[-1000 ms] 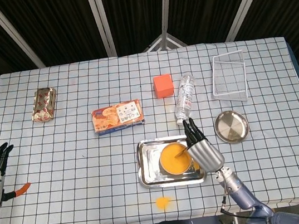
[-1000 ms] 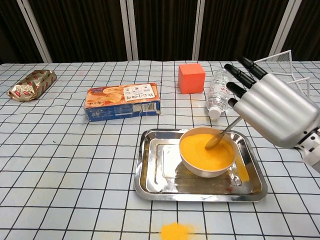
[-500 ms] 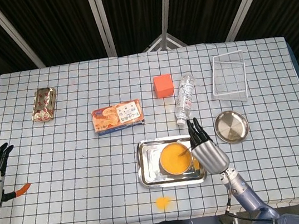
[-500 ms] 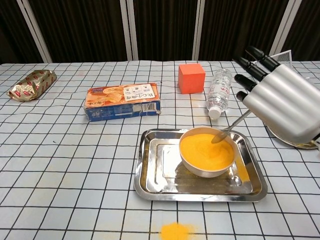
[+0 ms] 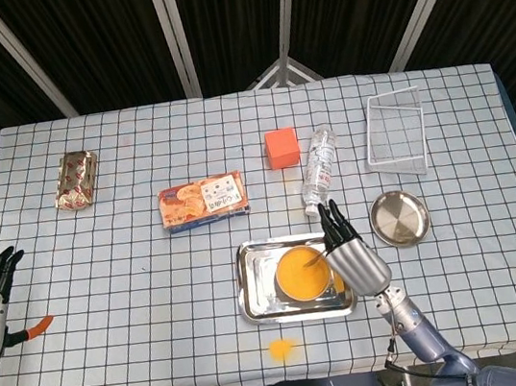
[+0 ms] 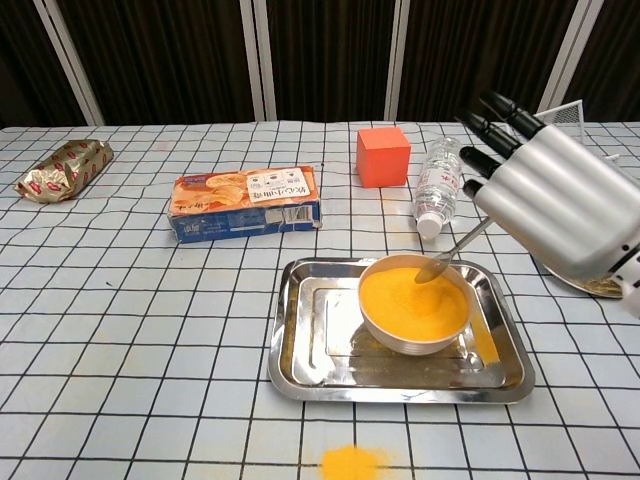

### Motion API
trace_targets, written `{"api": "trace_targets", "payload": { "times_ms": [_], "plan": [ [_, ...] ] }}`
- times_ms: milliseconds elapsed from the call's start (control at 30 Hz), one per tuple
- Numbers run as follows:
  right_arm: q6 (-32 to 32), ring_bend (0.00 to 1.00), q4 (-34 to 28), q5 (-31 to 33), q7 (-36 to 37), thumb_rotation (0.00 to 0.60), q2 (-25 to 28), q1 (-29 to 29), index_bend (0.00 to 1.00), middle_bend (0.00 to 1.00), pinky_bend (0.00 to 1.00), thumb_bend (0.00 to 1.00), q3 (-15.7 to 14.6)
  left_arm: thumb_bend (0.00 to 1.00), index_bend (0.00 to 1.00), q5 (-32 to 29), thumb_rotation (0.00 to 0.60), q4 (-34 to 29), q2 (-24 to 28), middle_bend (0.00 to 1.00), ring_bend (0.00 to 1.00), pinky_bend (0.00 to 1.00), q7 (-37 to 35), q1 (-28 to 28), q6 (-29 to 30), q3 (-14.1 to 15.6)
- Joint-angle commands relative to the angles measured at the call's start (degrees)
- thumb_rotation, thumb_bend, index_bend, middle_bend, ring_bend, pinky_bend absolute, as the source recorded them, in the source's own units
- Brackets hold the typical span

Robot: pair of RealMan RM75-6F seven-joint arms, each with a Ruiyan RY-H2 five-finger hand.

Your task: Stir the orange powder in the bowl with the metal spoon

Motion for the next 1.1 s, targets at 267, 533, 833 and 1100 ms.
{"api": "trace_targets", "payload": {
  "times_ms": [267,533,833,1100],
  "plan": [
    [-0.65,0.00,2.13,0.30,0.60,0.600,-2.11,0.76,0.80,0.28,0.00,0.78,0.35,0.02,0.00,-0.06,0.600,0.00,0.09,0.00,0.00,0.00,-0.38,-0.08,-0.22,-0.03],
    [-0.80,0.00,3.01,0.53,0.63,0.600,-2.93,1.25,0.80,0.28,0.00,0.78,0.81,0.02,0.00,-0.14,0.600,-0.04,0.17,0.00,0.00,0.00,-0.53,-0.12,-0.37,-0.04],
    [-1.02,0.00,3.53,1.04,0.81,0.600,-3.24,1.78,0.80,0.28,0.00,0.78,1.44,0.02,0.00,-0.31,0.600,-0.10,0.20,0.00,0.00,0.00,-0.59,-0.18,-0.59,-0.06],
    [-1.26,0.00,4.50,0.99,0.97,0.600,-4.29,1.46,0.80,0.28,0.00,0.78,0.24,0.02,0.00,-0.34,0.600,-0.15,0.23,0.00,0.00,0.00,-0.51,-0.20,-0.70,-0.01]
  ]
}}
